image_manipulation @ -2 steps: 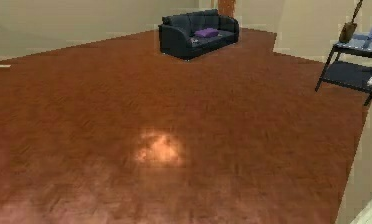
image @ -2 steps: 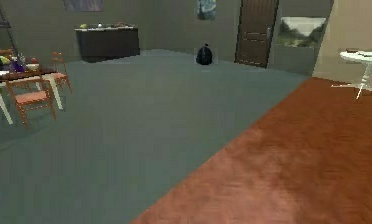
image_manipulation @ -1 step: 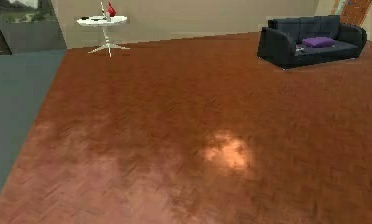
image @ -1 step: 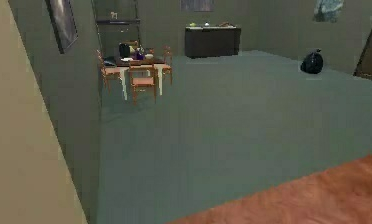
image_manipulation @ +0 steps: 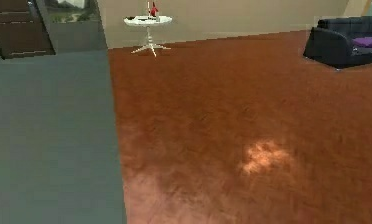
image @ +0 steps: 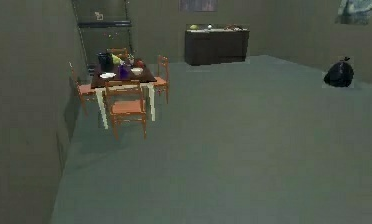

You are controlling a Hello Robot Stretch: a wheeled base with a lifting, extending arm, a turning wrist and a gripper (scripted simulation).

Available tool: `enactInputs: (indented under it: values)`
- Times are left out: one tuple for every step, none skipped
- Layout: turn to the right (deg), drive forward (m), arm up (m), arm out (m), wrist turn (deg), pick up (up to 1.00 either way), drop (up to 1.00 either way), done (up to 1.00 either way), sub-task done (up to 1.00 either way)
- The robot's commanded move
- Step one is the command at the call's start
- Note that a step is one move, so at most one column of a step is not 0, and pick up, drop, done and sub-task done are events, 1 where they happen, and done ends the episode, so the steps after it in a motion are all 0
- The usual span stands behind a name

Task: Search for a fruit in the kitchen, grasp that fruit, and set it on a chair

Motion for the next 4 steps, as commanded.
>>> enactInputs:
  values:
    - [-3.0,0.00,0.00,0.00,0.0,0.00,0.00,0.00,0.00]
    - [0.0,1.00,0.00,0.00,0.0,0.00,0.00,0.00,0.00]
    - [0.0,1.00,0.00,0.00,0.0,0.00,0.00,0.00,0.00]
    - [-3.0,0.00,0.00,0.00,0.0,0.00,0.00,0.00,0.00]
